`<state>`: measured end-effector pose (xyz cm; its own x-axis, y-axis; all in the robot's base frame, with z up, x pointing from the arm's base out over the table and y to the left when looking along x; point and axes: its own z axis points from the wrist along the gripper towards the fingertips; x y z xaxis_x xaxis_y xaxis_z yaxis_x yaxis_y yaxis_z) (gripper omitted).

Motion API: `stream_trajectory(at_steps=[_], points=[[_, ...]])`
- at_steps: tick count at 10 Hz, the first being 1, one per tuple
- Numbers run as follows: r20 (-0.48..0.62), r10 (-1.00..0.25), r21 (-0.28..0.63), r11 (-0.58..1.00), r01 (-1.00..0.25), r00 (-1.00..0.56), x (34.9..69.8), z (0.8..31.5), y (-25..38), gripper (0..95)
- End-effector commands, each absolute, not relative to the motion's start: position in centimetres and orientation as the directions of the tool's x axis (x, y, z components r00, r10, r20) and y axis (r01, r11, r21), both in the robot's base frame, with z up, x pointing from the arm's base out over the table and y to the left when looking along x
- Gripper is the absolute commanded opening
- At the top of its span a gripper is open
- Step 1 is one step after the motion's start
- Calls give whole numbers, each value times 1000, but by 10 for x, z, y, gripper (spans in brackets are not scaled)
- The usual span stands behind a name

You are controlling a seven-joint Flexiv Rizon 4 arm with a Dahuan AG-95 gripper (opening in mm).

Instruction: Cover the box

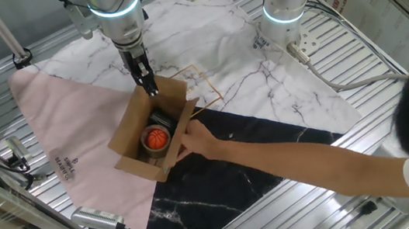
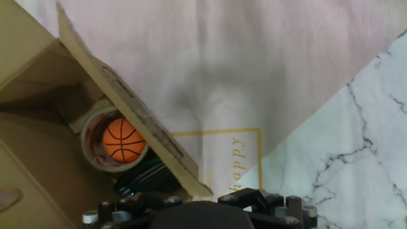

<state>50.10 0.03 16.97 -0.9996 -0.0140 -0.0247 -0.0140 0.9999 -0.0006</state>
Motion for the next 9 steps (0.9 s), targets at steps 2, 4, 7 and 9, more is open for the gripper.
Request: stream_trajectory(at_steps=[2, 4, 7, 9], points=[[-71, -33, 0, 999, -33, -997, 499, 170, 0, 0], [-70, -31, -1, 1000, -31, -997, 499, 170, 0, 0], [-72, -29, 3, 1000, -29, -997, 499, 170, 0, 0], [-72, -28, 5, 1000, -28, -997, 499, 170, 0, 0]])
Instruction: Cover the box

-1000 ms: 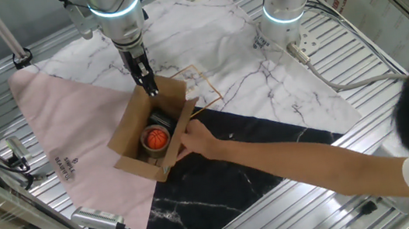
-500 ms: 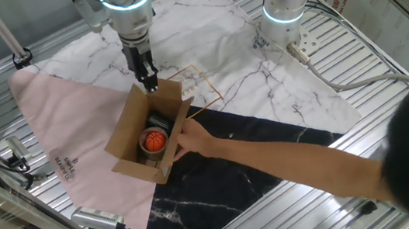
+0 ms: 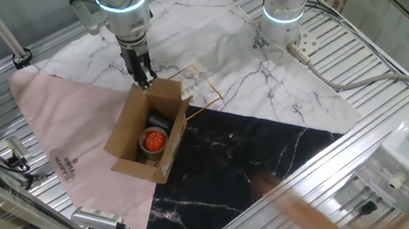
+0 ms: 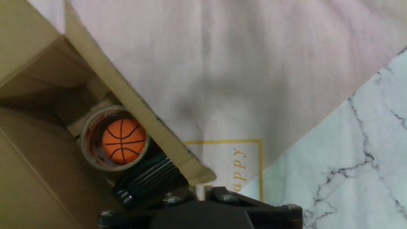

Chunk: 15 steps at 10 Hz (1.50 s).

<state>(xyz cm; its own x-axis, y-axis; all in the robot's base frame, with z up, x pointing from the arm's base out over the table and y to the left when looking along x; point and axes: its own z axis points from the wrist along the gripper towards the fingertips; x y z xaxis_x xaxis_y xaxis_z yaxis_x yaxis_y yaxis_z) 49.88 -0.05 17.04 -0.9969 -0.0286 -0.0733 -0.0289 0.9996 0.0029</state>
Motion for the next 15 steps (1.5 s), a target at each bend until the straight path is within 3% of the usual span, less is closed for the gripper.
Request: stream_trajectory(at_steps=[1, 15], points=[[-73, -27, 6, 1000, -28, -997, 499, 170, 0, 0], [-78, -23, 9, 1000, -24, -997, 499, 170, 0, 0]])
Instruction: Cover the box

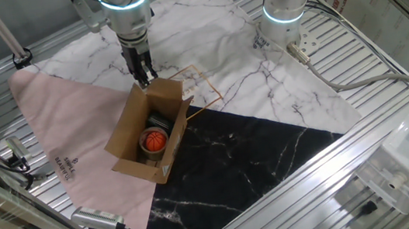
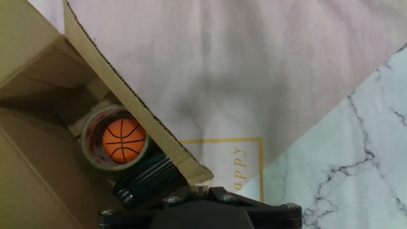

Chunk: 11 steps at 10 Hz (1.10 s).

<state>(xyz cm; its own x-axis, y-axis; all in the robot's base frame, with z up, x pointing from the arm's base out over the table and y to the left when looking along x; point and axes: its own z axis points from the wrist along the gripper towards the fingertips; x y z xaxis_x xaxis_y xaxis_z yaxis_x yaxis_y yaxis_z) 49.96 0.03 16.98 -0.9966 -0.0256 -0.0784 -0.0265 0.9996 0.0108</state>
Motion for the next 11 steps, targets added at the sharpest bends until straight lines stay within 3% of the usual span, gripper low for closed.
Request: stream_trajectory(at_steps=[1, 3, 6, 11], points=[[-77, -26, 8, 1000, -27, -997, 499, 170, 0, 0], [-60, -33, 7, 999, -34, -998, 501, 177, 0, 0], [-42, -34, 3, 999, -34, -999, 503, 230, -15, 0], [-50, -2, 7, 1000, -2, -999, 496, 234, -17, 0]])
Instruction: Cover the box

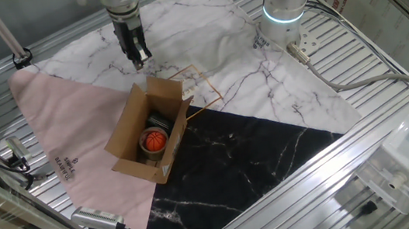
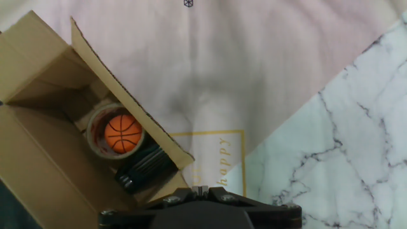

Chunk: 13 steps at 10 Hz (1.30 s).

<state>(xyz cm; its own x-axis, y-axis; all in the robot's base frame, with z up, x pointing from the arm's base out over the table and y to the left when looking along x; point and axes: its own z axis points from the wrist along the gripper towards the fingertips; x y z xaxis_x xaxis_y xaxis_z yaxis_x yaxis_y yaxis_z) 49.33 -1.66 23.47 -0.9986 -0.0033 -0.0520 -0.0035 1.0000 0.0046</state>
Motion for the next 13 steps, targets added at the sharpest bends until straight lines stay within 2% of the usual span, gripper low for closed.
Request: stream_trajectory(at_steps=[1, 10, 11, 13], points=[[-44, 2, 7, 1000, 1, -999, 496, 234, -17, 0], [-47, -16, 18, 1000, -17, -999, 494, 235, -16, 0], [-49, -15, 15, 1000, -15, -999, 487, 232, -17, 0], [-64, -15, 13, 1000, -16, -998, 444, 220, -18, 0]])
